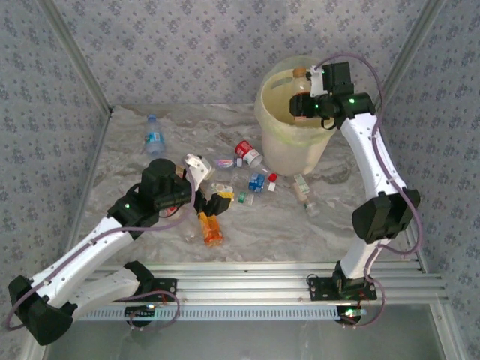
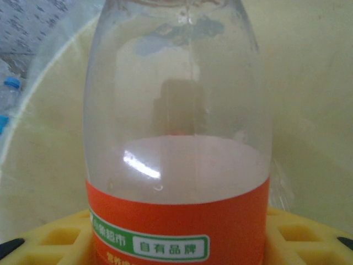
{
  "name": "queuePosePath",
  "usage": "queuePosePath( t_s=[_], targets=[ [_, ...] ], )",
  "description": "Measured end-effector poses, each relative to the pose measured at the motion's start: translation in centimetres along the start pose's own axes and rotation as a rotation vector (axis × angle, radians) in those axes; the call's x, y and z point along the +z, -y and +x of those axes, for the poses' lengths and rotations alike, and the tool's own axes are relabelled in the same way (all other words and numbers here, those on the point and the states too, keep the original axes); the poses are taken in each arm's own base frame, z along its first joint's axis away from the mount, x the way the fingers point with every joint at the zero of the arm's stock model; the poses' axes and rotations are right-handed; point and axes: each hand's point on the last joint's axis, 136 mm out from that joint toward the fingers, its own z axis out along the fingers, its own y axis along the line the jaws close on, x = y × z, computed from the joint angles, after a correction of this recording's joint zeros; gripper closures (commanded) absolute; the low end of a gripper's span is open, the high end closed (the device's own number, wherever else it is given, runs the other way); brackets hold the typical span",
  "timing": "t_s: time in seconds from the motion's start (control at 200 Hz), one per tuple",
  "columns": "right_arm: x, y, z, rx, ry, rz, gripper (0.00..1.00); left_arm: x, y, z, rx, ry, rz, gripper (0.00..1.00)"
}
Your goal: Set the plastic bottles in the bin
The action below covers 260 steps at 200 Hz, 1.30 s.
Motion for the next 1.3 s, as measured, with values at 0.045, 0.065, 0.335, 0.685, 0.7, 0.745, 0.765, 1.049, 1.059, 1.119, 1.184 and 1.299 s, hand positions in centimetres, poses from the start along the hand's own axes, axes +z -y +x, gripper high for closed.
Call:
queuePosePath(
  t_s=[0.045,0.065,0.335,0.685,0.7,0.745,0.765,1.049,1.059,1.119,1.184,1.299],
  targets=[
    [0.5,0.3,0.1,0.005,-0.012,0.004,0.47,0.0,0.1,0.0,0.001,-0.001,0.006,0.0],
    [0.7,0.4,0.2,0.008,-0.019,0.004,0.47,0.1,0.1,0.0,0.003,-0.002,0.008,0.0],
    [3.6,1.2,1.4,0.024,-0.089,0.008,0.47,0.2,0.2,0.2,0.003,-0.011,0.015,0.0],
    [5.9,1.7,2.9,0.036,-0.159,0.013,0.47,0.3,0.2,0.3,0.002,-0.015,0.017,0.0],
    [6.0,1.7,3.0,0.037,-0.164,0.013,0.47,0.3,0.2,0.3,0.002,-0.015,0.017,0.0],
    [6.3,1.8,3.2,0.039,-0.175,0.014,0.46,0.3,0.2,0.3,0.002,-0.015,0.017,0.0],
    [6.4,1.8,3.3,0.039,-0.18,0.015,0.46,0.3,0.2,0.3,0.002,-0.015,0.017,0.01],
    [7.7,2.1,3.6,0.044,-0.208,0.018,0.43,0.2,-0.1,0.2,0.009,-0.012,0.01,0.0],
    [7.7,2.1,3.6,0.044,-0.209,0.018,0.42,0.2,-0.1,0.2,0.01,-0.012,0.01,0.0],
    [8.0,2.0,3.8,0.044,-0.218,0.018,0.41,0.2,-0.2,0.1,0.01,-0.011,0.006,0.0],
    [8.1,2.0,4.1,0.044,-0.229,0.018,0.39,0.1,-0.2,0.0,0.012,-0.009,0.006,0.0],
    [8.1,1.9,4.2,0.041,-0.238,0.018,0.34,0.1,-0.2,-0.1,0.015,-0.007,0.005,0.0]
  ],
)
